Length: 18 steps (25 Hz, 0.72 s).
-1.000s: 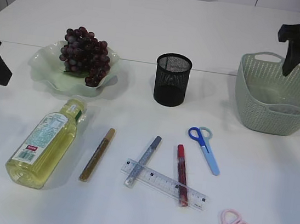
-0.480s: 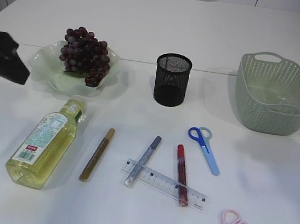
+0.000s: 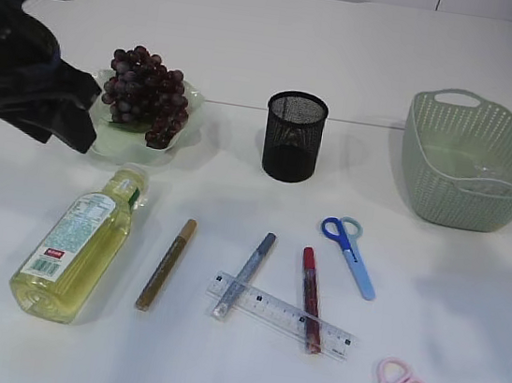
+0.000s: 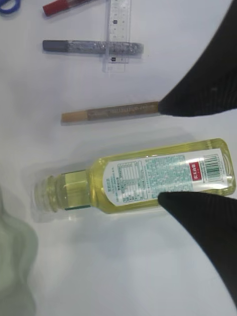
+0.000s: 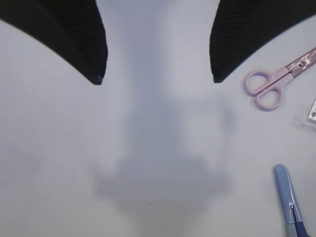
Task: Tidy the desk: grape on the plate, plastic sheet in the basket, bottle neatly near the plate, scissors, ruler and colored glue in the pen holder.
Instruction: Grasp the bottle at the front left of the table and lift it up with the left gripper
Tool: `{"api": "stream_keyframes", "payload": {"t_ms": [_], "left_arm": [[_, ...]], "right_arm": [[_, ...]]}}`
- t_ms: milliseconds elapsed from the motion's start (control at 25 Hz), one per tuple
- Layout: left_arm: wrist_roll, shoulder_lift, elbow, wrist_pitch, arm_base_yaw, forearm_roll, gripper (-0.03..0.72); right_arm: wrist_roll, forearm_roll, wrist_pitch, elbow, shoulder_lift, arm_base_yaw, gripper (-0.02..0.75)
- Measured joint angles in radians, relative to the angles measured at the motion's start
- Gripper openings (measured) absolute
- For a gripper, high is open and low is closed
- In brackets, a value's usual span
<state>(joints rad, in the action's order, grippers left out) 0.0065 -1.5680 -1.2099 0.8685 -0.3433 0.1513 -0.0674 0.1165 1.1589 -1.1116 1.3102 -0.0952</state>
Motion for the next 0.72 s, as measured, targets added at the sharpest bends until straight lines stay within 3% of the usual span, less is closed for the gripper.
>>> {"api": "stream_keyframes", "payload": {"t_ms": [320, 600, 720], "left_arm": [[-0.108, -0.141, -0.058, 0.101, 0.000, -0.021, 0.393], [-0.136, -0.206, -0.058, 0.109, -0.037, -0.064, 0.593], [-0.178, -0.237, -0.060, 0.105, -0.056, -0.109, 0.626]], "right_arm": [[0.005, -0.010, 0.000, 0.000, 0.000, 0.000, 0.510], [0.005, -0.010, -0.030, 0.000, 0.000, 0.000, 0.509], [0.007, -0.010, -0.038, 0.000, 0.000, 0.000, 0.510]]}}
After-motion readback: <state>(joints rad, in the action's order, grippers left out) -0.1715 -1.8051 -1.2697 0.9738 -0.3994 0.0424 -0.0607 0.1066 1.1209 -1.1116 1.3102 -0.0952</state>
